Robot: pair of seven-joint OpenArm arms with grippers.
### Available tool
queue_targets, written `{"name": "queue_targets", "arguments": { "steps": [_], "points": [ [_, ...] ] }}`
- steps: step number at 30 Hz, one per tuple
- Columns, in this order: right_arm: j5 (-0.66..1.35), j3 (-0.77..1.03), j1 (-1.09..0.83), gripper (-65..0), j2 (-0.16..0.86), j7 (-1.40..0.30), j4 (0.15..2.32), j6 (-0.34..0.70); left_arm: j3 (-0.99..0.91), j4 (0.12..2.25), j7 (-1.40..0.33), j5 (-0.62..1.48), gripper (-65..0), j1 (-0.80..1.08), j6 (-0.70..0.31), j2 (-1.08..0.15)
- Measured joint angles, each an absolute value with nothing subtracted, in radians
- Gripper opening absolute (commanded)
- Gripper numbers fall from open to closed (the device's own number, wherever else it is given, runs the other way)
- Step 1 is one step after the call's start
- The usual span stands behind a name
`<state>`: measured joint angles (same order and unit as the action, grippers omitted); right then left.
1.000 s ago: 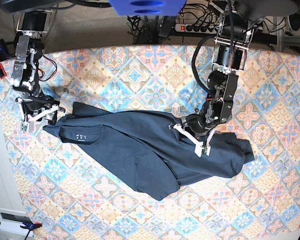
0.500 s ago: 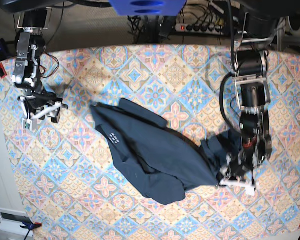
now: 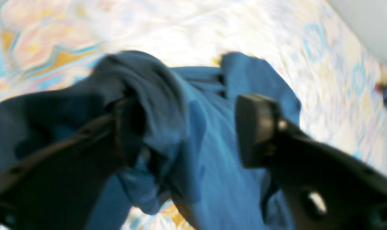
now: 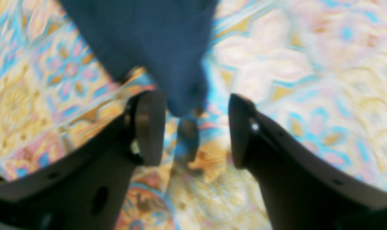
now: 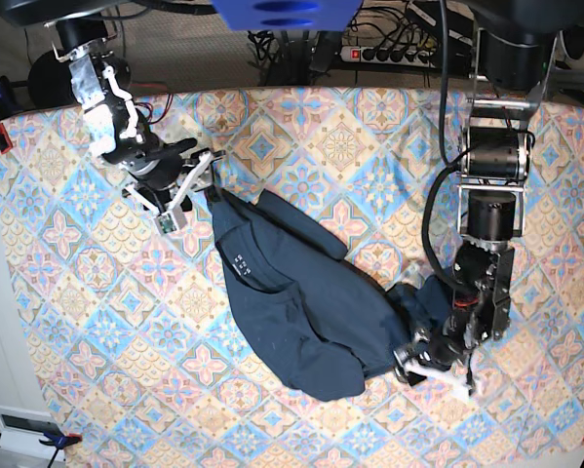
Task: Layout the t-shirt on the table in an organized manner, then fold the t-shirt properly
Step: 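Grasp the shirt hem with the left gripper and drag it along the table, then pull the shirt apart with both grippers, right gripper holding the collar end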
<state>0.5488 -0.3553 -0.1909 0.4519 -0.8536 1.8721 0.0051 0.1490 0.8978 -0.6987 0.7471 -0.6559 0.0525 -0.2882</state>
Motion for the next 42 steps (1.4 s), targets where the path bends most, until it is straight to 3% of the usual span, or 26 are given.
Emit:
{"name": "queue_targets", "arguments": {
  "steps": [6,12,23,33,42],
  "points": [
    [0.423,-0.362,-0.189,-29.3,0.447,-0.851,1.871,0.002,0.162,1.231,-0.807,0.737,-16.5,-0.445,0.059,-0.363],
    [0.214,-0.394,-0.186,-29.2,0.453,-0.853,1.870,0.001,0.159,1.399,-0.817,0.741,-16.5,-0.284,0.056,-0.403],
    [-0.015,-0.655,-0.109,-29.3,0.452,-0.851,1.886,0.014,0.031,1.411,-0.815,0.739,-16.5,-0.146,0.056,-0.403],
    [-0.022,-0.675,-0.018,-29.3,0.369,-0.844,1.857,0.014,0.035,1.412,-0.818,0.742,-16.6,-0.135,0.055,-0.399],
    [-0.024,-0.672,-0.015,-29.3,0.377,-0.849,1.742,0.014,0.036,1.412,-0.819,0.742,-16.6,-0.136,0.056,-0.397]
  ]
}}
